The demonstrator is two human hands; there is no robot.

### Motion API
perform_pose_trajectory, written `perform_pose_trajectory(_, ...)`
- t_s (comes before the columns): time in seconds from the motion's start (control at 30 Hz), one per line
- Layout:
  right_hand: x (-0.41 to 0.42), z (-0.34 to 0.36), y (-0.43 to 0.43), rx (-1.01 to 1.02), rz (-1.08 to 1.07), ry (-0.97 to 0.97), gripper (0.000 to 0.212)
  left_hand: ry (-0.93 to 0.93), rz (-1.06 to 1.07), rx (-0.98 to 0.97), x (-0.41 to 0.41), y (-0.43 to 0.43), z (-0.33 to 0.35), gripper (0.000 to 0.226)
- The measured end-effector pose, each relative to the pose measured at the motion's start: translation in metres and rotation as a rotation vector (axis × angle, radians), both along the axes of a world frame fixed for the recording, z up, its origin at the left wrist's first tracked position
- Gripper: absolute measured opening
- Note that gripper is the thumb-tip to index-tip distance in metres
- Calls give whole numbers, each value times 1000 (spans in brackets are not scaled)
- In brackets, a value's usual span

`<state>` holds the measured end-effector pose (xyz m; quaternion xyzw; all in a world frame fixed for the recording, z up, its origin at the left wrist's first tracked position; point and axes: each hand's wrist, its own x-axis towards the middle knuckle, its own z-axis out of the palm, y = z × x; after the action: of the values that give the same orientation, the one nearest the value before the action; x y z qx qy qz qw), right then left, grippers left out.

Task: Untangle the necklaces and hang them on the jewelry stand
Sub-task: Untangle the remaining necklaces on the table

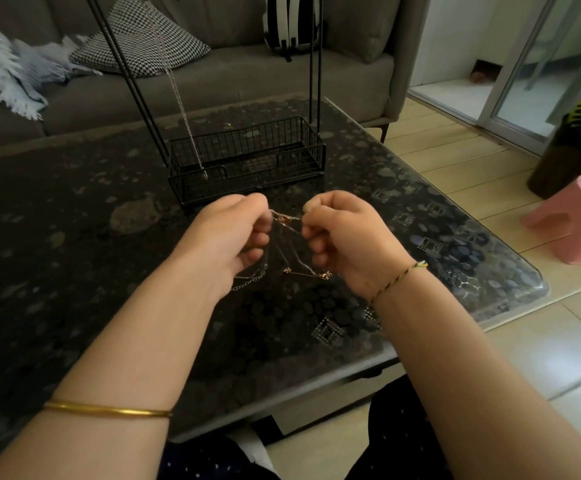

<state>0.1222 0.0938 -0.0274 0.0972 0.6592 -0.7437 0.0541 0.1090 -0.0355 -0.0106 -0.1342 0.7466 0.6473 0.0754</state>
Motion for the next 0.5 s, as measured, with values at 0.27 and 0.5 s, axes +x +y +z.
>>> perform_pose_trajectory(0.27, 1, -2, -7, 47, 37, -82, 12, -37, 47, 147, 1, 9, 1, 17)
perform_pose_trajectory(0.5, -3, -4, -7, -87, -92, -27, 11, 30, 29, 22, -1, 10, -4, 24)
